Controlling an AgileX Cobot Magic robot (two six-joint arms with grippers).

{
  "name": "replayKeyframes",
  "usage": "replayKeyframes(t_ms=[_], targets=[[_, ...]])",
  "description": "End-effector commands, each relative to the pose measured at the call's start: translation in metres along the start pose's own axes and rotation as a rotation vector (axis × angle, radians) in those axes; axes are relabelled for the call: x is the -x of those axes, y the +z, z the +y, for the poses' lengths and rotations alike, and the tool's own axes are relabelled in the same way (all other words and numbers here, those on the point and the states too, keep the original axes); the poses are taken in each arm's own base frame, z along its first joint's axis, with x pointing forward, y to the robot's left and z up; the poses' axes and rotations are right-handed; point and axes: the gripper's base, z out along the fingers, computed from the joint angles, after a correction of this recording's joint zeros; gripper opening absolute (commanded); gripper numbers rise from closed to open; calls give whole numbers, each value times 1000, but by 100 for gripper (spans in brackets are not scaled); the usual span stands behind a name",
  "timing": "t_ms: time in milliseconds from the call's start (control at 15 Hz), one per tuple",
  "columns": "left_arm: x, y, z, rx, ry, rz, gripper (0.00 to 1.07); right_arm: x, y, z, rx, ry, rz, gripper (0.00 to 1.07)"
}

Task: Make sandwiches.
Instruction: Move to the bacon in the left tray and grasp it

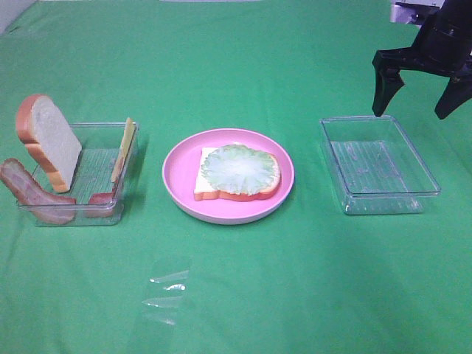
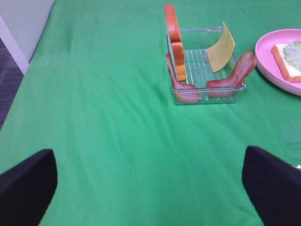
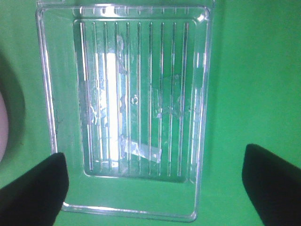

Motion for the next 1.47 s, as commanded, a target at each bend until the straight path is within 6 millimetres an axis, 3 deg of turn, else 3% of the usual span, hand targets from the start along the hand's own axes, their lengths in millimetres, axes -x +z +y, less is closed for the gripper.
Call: replayKeyframes(t_ms=[67,267,333,600,733,933,1000,1467], targets=[[0,-2,0,2,4,-28,102,-35,-22,1,-13,-13,89,96],[0,-2,0,2,4,-28,102,-89,-43,5,-13,5,87,96],[0,-2,0,2,4,-28,102,-146,-71,10,-5,9,-2,96],[0,-2,0,2,4,-28,102,-246,-103,16,-9,30,-240,96],[0,-2,0,2,4,-28,102,-293,-100,18,-5,62,-309,96],[0,-2,0,2,4,-28,102,-333,-90,17,-19,74,-410,96],[0,-2,0,2,4,-28,102,-354,-86,17,-27,67,-509,96],[0,-2,0,2,4,-28,102,-408,-81,13,-87,52,-780,96]])
